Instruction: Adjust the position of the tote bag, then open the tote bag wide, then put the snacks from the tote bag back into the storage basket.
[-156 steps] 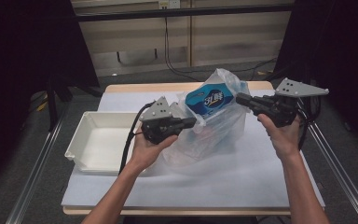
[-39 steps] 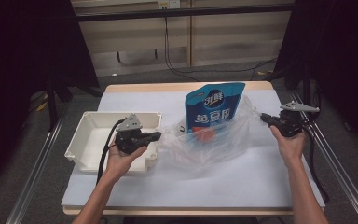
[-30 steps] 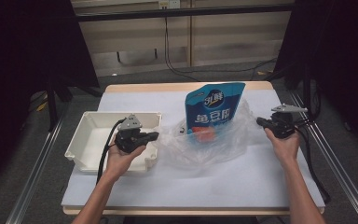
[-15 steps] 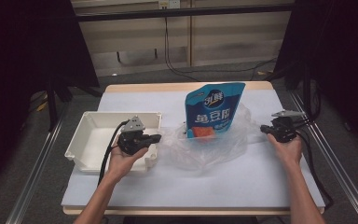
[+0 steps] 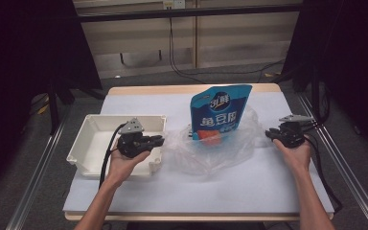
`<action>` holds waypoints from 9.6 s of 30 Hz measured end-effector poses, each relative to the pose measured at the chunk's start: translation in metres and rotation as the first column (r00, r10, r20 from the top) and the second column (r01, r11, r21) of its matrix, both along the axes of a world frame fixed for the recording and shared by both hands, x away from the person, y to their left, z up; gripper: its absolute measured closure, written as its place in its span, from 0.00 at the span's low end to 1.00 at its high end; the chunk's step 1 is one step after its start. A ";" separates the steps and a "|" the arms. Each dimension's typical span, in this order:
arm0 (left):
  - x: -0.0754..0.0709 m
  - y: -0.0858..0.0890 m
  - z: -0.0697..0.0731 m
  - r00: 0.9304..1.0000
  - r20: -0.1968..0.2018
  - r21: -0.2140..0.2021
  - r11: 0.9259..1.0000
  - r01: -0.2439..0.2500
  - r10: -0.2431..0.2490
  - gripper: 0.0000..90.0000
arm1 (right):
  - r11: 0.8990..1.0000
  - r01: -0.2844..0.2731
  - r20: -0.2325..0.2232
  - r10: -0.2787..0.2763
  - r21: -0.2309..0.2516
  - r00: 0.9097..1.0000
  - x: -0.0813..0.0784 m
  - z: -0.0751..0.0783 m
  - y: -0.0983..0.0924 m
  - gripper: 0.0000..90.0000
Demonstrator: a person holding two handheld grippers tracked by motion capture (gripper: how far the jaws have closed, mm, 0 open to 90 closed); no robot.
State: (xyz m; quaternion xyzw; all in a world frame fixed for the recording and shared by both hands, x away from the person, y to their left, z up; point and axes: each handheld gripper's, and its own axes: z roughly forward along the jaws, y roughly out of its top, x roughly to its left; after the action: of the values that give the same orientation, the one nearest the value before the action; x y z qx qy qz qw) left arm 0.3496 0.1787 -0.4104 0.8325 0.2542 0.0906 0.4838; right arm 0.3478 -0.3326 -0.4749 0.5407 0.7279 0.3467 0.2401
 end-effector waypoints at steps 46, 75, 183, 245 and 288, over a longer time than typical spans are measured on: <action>0.039 -0.102 0.041 0.989 -0.053 0.242 0.959 0.144 -0.135 1.00 | 0.946 -0.320 0.155 0.310 0.045 0.938 -0.006 0.078 0.094 1.00; 0.093 -0.134 -0.016 0.928 -0.365 0.544 0.827 0.141 0.082 1.00 | 0.895 -0.441 -0.174 0.426 -0.059 0.888 -0.009 0.001 0.127 1.00; -0.024 -0.106 -0.006 0.975 -0.114 0.211 0.955 0.209 -0.189 0.93 | 0.957 -0.266 0.048 0.262 0.115 0.964 0.003 0.029 0.062 1.00; -0.005 -0.071 0.067 0.956 -0.095 0.013 0.960 0.279 -0.277 0.29 | 0.960 -0.266 0.100 0.257 0.092 0.961 -0.175 0.024 0.078 0.40; 0.051 -0.138 0.197 0.969 -0.077 0.371 0.895 0.247 -0.235 0.66 | 0.930 -0.359 0.070 0.354 0.080 0.933 -0.168 0.017 0.088 0.39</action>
State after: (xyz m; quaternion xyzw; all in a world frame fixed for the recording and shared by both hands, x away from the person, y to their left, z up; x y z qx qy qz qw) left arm 0.4004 0.0406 -0.2136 0.9362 0.1344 0.0646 0.3183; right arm 0.1800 -0.2450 -0.4576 0.4005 0.7904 0.4321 0.1678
